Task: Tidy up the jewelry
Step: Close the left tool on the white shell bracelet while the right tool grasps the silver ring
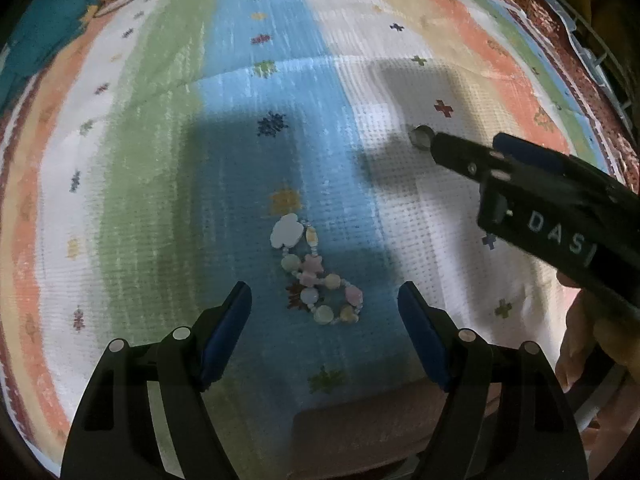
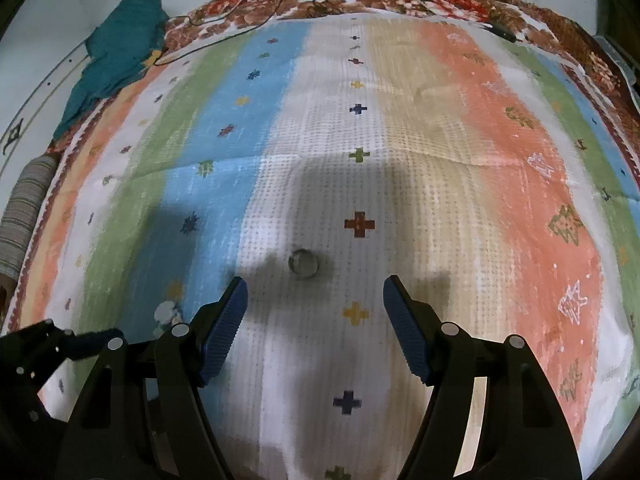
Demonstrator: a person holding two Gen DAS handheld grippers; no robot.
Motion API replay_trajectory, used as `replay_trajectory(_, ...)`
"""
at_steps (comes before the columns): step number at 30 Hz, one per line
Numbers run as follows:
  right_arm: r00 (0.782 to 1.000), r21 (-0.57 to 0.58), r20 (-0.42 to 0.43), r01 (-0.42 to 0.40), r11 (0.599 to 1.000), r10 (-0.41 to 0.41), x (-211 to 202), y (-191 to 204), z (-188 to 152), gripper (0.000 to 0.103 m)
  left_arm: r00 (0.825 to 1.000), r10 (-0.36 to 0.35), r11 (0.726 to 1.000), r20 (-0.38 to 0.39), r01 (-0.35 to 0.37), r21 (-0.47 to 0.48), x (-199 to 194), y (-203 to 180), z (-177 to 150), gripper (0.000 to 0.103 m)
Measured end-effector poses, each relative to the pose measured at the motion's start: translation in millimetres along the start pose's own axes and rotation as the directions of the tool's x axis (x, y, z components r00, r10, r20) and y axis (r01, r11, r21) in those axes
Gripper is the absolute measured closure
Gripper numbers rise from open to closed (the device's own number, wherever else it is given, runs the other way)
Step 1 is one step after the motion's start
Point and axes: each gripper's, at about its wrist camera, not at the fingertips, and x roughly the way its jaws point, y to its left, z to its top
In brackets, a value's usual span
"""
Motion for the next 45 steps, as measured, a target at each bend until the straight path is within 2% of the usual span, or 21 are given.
replay_trajectory(7, 1.0, -0.015, -0.028, -0.003, 1.0, 0.003, 18.5, 5.5, 6.5, 0.033, 1.0, 0.009, 1.0, -0.021, -0.009, -0.005, 10.5, 2.9, 3.5, 0.029)
replay_trajectory(13, 0.998, -0.04, -0.056, 0.02, 0.999, -0.022, 33.5, 8.1, 8.2, 0.033, 0.998, -0.042, 0.998, -0.042, 0.04, -0.045, 18.7, 8.2, 13.6, 0.03)
replay_trajectory(16, 0.998, -0.046, -0.052, 0.02, 0.999, -0.023, 36.2, 7.9, 10.0, 0.033, 0.999, -0.024, 0.999, -0.044, 0.023, -0.037, 23.3, 7.1, 16.6, 0.033)
replay_trajectory(19, 0.998, -0.041, -0.048, 0.039, 0.998, -0.041, 38.3, 5.0, 11.1, 0.046, 0.999, 0.017, 1.0, -0.041, -0.018, -0.014, 27.1, 1.1, 18.1, 0.043)
replay_trajectory(21, 0.998, -0.028, -0.052, 0.044, 0.999, -0.045, 38.6, 1.4, 11.4, 0.053, 0.998, 0.046, 0.999, -0.041, -0.046, -0.011, 27.8, 0.5, 19.8, 0.062)
replay_trajectory(22, 0.998, -0.028, -0.053, 0.043, 0.999, -0.045, 38.4, 0.2, 11.6, 0.063, 0.998, 0.05, 0.999, -0.041, -0.05, -0.017, 27.8, 1.9, 20.7, 0.068)
replay_trajectory(23, 0.998, -0.025, -0.058, 0.037, 0.999, -0.039, 38.0, -1.8, 11.8, 0.075, 0.997, 0.057, 0.998, -0.042, -0.058, -0.026, 27.6, 4.0, 21.2, 0.079)
replay_trajectory(24, 0.997, -0.018, -0.064, 0.039, 0.999, -0.04, 37.6, -4.4, 11.8, 0.081, 0.998, 0.055, 0.998, -0.042, -0.056, -0.028, 27.1, 5.2, 21.2, 0.082)
replay_trajectory(25, 0.997, -0.013, -0.068, 0.038, 0.999, -0.039, 37.4, -5.9, 11.5, 0.083, 0.998, 0.05, 0.998, -0.041, -0.051, -0.027, 26.5, 6.6, 21.2, 0.082)
replay_trajectory(31, 0.998, 0.008, -0.059, 0.01, 1.0, -0.009, 32.4, -9.8, 8.4, 0.083, 0.999, 0.043, 0.999, -0.017, -0.044, -0.029, 19.0, 9.4, 16.7, 0.084)
replay_trajectory(32, 0.998, 0.006, -0.055, 0.009, 1.0, -0.009, 30.5, -9.4, 7.8, 0.083, 0.999, 0.049, 0.998, -0.003, -0.049, -0.027, 14.4, 8.3, 18.0, 0.092)
replay_trajectory(41, 1.0, 0.008, -0.005, 0.012, 1.0, -0.012, 0.2, -11.5, -1.4, 0.083, 0.998, 0.021, 1.0, 0.059, -0.02, -0.01, -23.1, 4.1, -1.7, 0.092)
replay_trajectory(45, 1.0, 0.0, -0.003, 0.019, 1.0, -0.019, -8.1, -10.4, -8.7, 0.083, 0.997, 0.005, 1.0, 0.083, -0.004, -0.012, -26.0, 3.6, 3.8, 0.092)
